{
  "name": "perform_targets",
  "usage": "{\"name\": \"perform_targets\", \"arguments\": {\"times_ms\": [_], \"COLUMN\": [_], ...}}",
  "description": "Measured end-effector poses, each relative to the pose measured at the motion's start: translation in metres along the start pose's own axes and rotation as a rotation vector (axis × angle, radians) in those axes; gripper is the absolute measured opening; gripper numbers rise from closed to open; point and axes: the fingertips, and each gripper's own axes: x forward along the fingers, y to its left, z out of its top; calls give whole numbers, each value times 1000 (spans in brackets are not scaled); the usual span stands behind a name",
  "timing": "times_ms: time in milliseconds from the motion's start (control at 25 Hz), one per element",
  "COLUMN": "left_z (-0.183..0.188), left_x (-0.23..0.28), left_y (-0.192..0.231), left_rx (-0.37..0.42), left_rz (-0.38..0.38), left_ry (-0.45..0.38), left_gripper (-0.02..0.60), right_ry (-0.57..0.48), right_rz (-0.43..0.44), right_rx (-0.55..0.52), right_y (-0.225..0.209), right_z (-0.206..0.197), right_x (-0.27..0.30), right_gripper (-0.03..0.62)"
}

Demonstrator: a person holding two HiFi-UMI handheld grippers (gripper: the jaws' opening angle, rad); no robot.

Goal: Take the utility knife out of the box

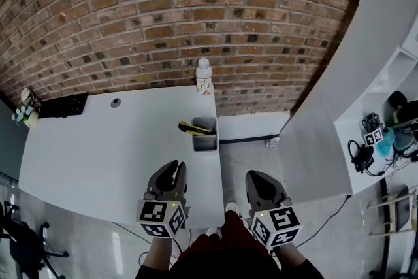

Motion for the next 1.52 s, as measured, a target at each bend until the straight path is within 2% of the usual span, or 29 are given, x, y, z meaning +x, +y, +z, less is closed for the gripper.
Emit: {"name": "perform_targets", "arguments": {"times_ms": [360, 920, 1520], "left_z": [0, -16, -36], "left_x": [33, 75, 121], "left_y": [15, 40, 50], "left_rx": [-55, -198, -282], "left_rz": [54, 131, 175], "left_ry": [38, 104, 161], "left_gripper": [114, 176, 199], "right_ry": [12, 61, 138], "right_rz": [45, 129, 197], "right_rx": [-2, 4, 11], "right_y": [-20, -44, -64], "right_z": [11, 16, 2], "right_x": [33, 84, 122], "right_gripper": [8, 8, 8]}}
